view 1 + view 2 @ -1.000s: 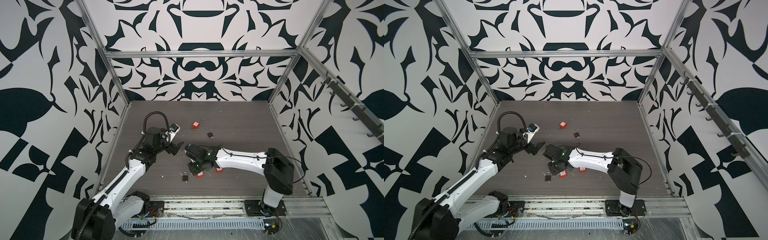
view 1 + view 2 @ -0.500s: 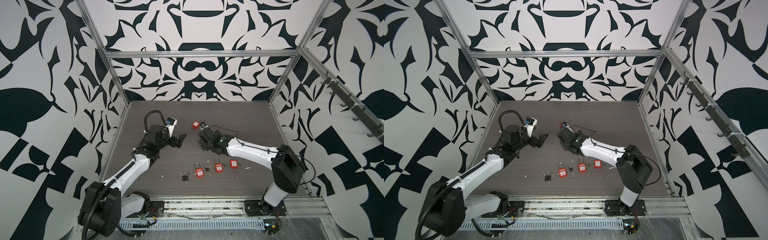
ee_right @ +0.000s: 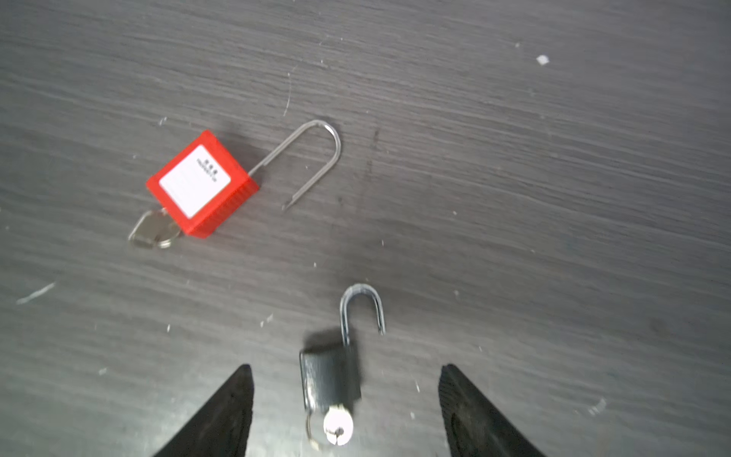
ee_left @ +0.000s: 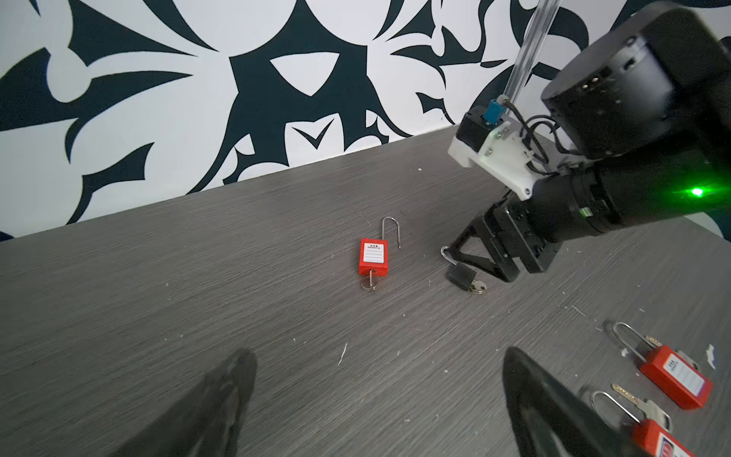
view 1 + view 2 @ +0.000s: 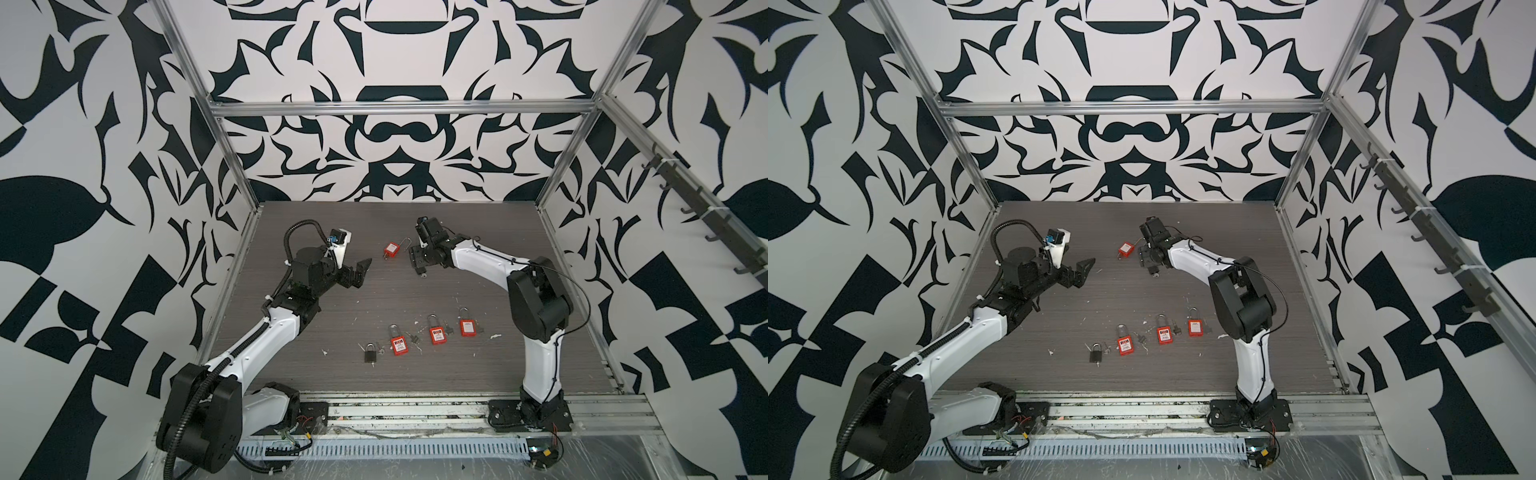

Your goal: Lock with the key

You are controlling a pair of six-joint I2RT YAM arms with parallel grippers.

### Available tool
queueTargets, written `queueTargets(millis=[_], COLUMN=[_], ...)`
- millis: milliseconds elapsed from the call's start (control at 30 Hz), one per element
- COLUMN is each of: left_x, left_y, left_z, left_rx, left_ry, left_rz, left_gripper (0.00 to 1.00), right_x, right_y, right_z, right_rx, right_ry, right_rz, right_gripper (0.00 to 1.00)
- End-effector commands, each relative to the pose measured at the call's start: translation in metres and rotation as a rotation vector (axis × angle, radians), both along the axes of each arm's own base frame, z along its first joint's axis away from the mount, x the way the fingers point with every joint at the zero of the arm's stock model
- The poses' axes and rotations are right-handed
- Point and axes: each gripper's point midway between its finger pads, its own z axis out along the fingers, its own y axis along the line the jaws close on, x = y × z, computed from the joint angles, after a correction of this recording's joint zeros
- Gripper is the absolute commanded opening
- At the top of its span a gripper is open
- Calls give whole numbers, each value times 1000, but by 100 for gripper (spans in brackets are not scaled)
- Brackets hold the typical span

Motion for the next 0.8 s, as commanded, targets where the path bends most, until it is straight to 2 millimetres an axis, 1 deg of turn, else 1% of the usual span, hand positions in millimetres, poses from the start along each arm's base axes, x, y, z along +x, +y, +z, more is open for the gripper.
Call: queueTargets(millis=[0, 100, 133, 200, 300, 467, 567, 667, 767], left_x=[1, -1, -1, -2, -1, 4, 9, 14, 17], left_y=[3, 2, 3, 3, 2, -4, -5, -2, 1], left_z=[19, 19, 19, 17, 14, 10, 8, 9, 7], left_rx=[-1, 34, 40, 55, 56, 41, 40, 35, 35], left_ry=[-25, -43, -44, -40, -22, 9, 15, 28, 52], left_rz=[10, -10, -9, -12, -16, -32, -28, 8, 34], left_gripper=[99, 99, 99, 99, 99, 99, 99, 99, 100], right_x=[4, 0, -1, -4, -13, -26, -27, -33, -36], right_y=[15, 15, 16, 15, 10, 4, 1, -1, -5], right_z=[9, -5, -8, -13, -18, -30, -40, -47, -51], right_rx=[43, 37, 39, 39, 28, 19, -13, -19, -3], right_ry=[30, 76, 81, 99, 125, 159, 179, 220, 243], right_rz=[24, 21, 19, 15, 3, -4, 21, 48, 49], right_gripper=[74, 72, 71, 67, 66, 63, 62, 59, 54])
